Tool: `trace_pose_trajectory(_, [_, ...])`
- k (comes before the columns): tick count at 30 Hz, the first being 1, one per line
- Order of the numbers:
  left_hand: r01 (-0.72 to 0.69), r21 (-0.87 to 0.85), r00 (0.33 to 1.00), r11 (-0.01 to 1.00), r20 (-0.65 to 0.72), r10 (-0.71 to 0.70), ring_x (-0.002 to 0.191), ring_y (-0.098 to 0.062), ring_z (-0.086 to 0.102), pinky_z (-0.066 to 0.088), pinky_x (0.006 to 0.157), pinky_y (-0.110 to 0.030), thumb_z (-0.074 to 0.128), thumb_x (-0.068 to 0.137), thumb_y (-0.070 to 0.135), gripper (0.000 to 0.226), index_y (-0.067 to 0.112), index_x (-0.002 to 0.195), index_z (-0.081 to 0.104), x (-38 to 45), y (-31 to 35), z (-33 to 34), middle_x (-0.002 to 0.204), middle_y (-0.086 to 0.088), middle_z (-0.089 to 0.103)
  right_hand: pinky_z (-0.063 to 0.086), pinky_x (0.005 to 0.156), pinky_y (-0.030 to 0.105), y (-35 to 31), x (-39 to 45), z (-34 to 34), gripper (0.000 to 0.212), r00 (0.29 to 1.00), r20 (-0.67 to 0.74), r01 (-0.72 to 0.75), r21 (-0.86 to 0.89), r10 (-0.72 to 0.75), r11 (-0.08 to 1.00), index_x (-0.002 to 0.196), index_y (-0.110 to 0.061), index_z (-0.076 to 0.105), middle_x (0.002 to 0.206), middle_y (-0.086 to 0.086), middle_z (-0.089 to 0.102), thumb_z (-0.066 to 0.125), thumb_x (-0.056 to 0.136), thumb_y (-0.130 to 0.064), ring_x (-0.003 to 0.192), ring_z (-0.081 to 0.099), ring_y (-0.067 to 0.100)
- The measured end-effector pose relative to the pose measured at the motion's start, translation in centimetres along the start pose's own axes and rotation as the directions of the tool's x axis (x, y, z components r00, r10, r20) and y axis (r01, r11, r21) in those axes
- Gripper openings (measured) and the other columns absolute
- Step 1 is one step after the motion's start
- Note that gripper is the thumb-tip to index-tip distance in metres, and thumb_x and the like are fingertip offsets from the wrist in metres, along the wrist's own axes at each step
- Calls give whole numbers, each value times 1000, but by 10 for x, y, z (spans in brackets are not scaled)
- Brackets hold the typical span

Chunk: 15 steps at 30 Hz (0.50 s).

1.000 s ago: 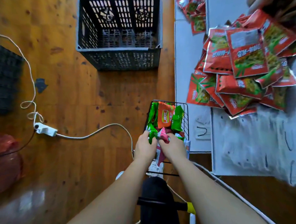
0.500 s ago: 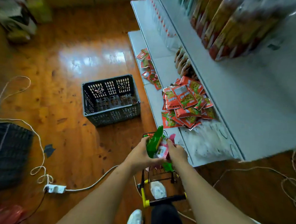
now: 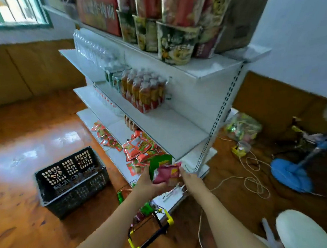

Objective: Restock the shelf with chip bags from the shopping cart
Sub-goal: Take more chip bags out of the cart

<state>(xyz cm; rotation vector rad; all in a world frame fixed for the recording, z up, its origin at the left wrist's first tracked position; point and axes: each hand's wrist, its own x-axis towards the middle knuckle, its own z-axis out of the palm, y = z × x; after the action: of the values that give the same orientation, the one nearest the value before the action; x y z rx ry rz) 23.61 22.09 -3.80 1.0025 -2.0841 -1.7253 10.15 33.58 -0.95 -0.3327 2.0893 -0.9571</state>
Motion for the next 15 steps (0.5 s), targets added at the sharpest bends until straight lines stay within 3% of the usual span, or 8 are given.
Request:
trace_pose_trajectory(2, [0,-49,997,999,80,4,85,-2,67,54,77,-20,84,66,20,67,18,123,49,5,19,23,112,-4,70,48,81,24,15,-19,-34,59,998,-36,58,37,-56,998,118,-11,61,114,7,63,42,93,-61,104,58,22])
trace_pose_trajectory(4, [14,-113,980,993,198,9,73,-1,71,55,65,-17,79,78,4,46,13,116,54,2,46,53,94,-1,76,43,100,30,31,-40,-66,75,995,-60,87,117,-81,989,130,-18,57,126,-1,61,50,81,-74,117,56,16])
trace_pose_trajectory(6, [57,-180,926,982,377,16,73,-9,73,58,65,-22,69,85,-4,32,14,109,58,-7,72,86,83,1,78,37,109,32,47,-63,-96,80,994,-70,102,217,-89,971,134,-20,54,129,-5,59,54,77,-76,117,55,12])
trace_pose_trajectory(9, [144,-177,798,974,603,-9,96,-28,71,57,92,-43,72,84,0,38,11,118,58,-16,97,137,110,-15,74,35,95,25,74,-100,-141,67,992,-114,79,253,-51,964,142,-16,42,130,0,52,51,90,-58,110,46,11])
trace_pose_trajectory(12, [177,-74,685,981,725,-69,99,-29,71,51,99,-49,80,74,11,59,13,126,52,-32,116,197,111,-13,73,44,75,18,119,-130,-190,61,984,-179,58,297,-4,953,131,-18,50,128,-2,56,58,85,-58,101,51,10])
trace_pose_trajectory(13, [159,-20,661,987,745,-91,99,-27,71,52,99,-49,83,72,16,67,12,129,49,-39,122,221,111,-12,73,44,75,20,135,-140,-205,66,977,-211,45,311,22,949,130,-16,51,128,-4,57,60,82,-60,101,52,10])
trace_pose_trajectory(15, [86,93,645,992,754,-126,97,-21,71,56,92,-44,87,67,36,92,11,141,39,-56,133,273,120,-9,67,41,89,26,171,-160,-235,73,952,-289,12,354,97,935,131,-17,50,124,-8,54,64,77,-65,105,50,12])
